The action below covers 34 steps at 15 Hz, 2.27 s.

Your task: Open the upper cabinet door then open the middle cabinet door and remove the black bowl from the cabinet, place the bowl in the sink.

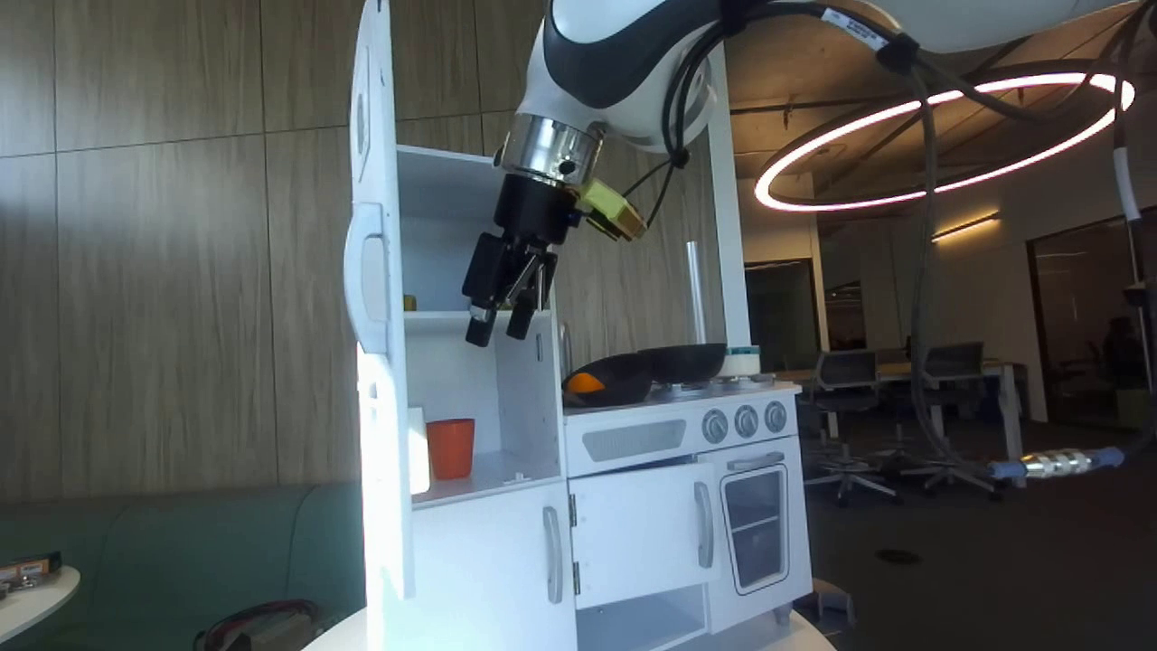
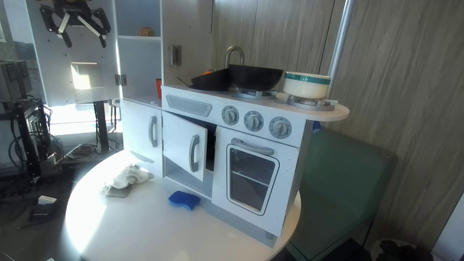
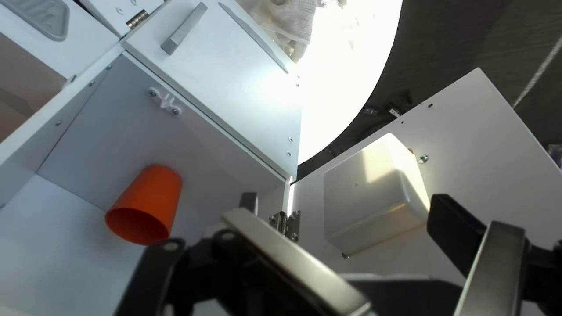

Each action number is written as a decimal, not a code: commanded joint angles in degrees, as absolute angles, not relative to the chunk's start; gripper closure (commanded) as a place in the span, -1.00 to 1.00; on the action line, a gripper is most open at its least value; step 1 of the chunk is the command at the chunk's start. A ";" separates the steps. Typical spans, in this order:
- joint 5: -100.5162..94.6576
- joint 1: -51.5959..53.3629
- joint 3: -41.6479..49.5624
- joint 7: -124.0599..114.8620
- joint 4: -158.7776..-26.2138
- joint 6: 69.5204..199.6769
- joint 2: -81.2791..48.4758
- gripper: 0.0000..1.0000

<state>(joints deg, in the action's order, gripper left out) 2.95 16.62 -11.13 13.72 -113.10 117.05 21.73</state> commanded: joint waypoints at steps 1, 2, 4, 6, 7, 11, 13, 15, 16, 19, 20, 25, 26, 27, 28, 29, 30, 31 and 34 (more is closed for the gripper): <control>-0.79 13.91 -9.20 16.96 -108.80 114.06 19.80 -1.00; 1.16 15.04 -10.39 14.36 -112.06 116.19 21.19 -1.00; 0.16 13.94 -9.32 15.91 -111.26 115.49 20.79 -1.00; 0.13 13.72 -8.97 16.45 -111.00 115.27 20.66 -1.00; 0.09 13.75 -9.10 16.44 -110.97 115.21 20.64 -1.00; 6.37 14.23 -5.23 20.72 -117.75 116.44 25.50 -1.00; 10.30 14.17 -2.69 22.18 -121.97 115.56 29.21 -1.00; 12.00 13.44 -0.04 23.62 -126.06 113.63 32.41 -1.00; 11.52 12.82 1.07 24.34 -128.24 112.96 33.49 -1.00; 11.17 11.50 4.61 26.35 -133.25 112.21 34.76 -1.00; 10.63 10.82 5.28 26.60 -134.87 112.93 34.64 -1.00; 8.07 7.23 7.13 27.61 -141.27 119.68 31.79 -1.00; 7.18 6.34 7.18 27.22 -142.11 121.91 31.01 -1.00; 6.55 5.73 7.34 27.11 -142.91 124.15 30.27 -1.00; 5.22 5.03 7.20 27.26 -143.86 127.72 29.48 -1.00; 3.25 4.15 6.76 26.87 -144.48 130.96 28.74 -1.00; 0.73 3.27 6.22 26.38 -145.19 134.95 28.22 -1.00; -1.74 2.49 5.74 25.53 -145.66 138.00 28.11 -1.00; -9.06 -0.16 4.49 22.39 -146.94 146.51 27.73 -1.00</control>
<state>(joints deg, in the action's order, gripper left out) -3.51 2.71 6.49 25.41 -145.65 139.04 27.33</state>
